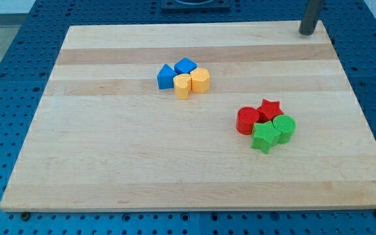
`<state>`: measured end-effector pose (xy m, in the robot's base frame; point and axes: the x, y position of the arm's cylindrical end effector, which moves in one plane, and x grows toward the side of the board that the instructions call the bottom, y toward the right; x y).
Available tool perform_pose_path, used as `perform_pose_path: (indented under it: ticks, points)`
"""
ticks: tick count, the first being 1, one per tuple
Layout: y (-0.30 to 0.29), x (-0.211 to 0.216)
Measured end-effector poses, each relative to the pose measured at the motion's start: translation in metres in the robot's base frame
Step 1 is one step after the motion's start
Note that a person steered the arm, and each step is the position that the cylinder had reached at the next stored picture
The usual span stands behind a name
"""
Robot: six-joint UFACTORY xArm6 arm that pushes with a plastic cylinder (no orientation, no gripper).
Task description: Move the blue cube to the top left of the board
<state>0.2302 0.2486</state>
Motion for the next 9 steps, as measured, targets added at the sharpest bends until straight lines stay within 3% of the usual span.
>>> perform_pose_path:
  ticks: [2, 4, 9]
  points:
    - [-0.054, 0.008]
    - [-0.12, 0.05]
    - [-0.165, 0.121]
